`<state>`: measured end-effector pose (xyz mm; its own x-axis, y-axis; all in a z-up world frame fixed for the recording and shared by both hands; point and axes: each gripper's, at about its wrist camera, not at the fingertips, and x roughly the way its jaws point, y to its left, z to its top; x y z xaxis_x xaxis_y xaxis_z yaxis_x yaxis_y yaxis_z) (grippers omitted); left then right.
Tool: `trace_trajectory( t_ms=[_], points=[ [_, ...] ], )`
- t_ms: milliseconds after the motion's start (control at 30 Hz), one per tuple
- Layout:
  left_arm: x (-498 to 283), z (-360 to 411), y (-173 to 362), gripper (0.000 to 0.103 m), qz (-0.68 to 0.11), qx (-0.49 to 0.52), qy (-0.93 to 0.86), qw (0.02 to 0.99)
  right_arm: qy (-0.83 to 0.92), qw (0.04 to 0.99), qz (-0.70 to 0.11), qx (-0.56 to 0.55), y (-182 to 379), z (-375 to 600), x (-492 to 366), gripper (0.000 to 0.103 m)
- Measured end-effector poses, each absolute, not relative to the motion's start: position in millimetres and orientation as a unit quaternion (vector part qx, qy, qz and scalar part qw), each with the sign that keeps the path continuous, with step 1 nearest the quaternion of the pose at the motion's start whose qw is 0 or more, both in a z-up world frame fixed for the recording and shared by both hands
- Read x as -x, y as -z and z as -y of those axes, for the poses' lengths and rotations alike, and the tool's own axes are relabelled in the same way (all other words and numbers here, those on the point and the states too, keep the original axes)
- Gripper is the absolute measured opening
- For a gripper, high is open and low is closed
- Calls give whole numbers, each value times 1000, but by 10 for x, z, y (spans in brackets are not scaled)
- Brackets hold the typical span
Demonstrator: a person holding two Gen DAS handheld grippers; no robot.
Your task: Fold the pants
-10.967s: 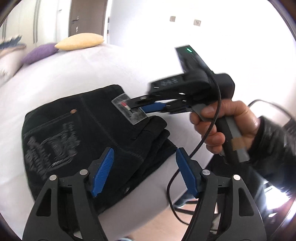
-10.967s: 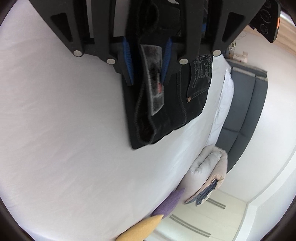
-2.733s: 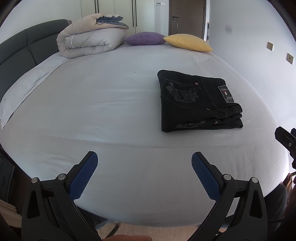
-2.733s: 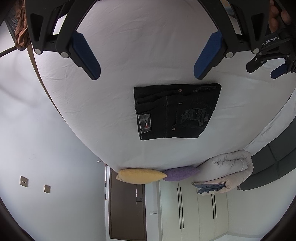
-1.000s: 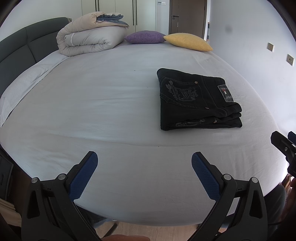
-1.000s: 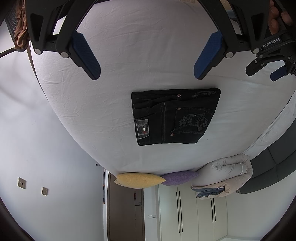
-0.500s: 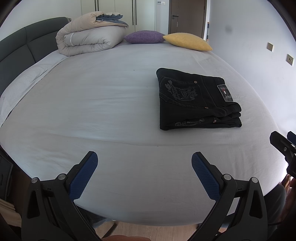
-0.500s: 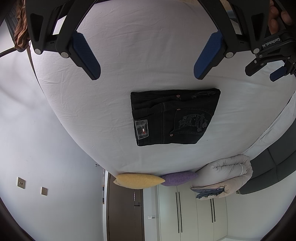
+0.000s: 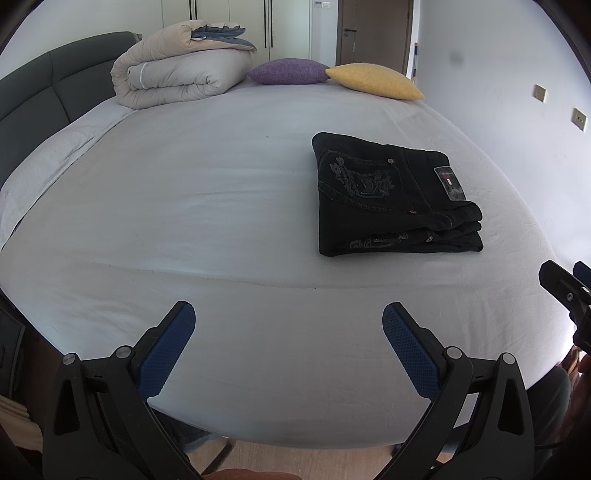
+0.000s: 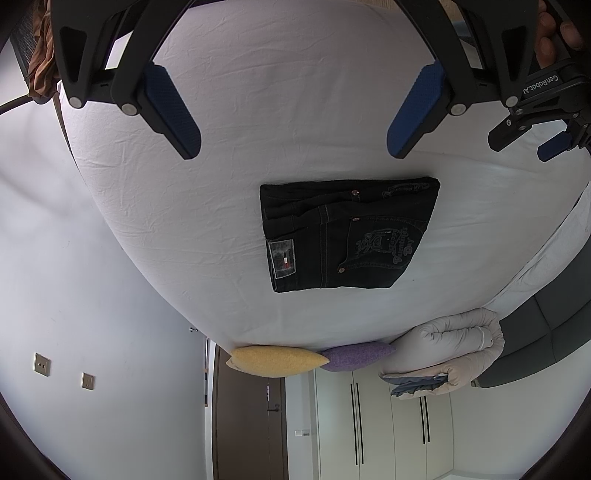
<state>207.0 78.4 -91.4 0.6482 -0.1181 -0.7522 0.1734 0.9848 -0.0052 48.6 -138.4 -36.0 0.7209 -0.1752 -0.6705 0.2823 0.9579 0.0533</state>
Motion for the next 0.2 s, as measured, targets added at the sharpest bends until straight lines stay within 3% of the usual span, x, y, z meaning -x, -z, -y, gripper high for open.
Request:
trace_trajectory(
  t_ms=[200],
  points=[
    [-2054,-820,911,103,-407,-32,79,909,124,924,-353,-76,376,1350,-460,103]
  ],
)
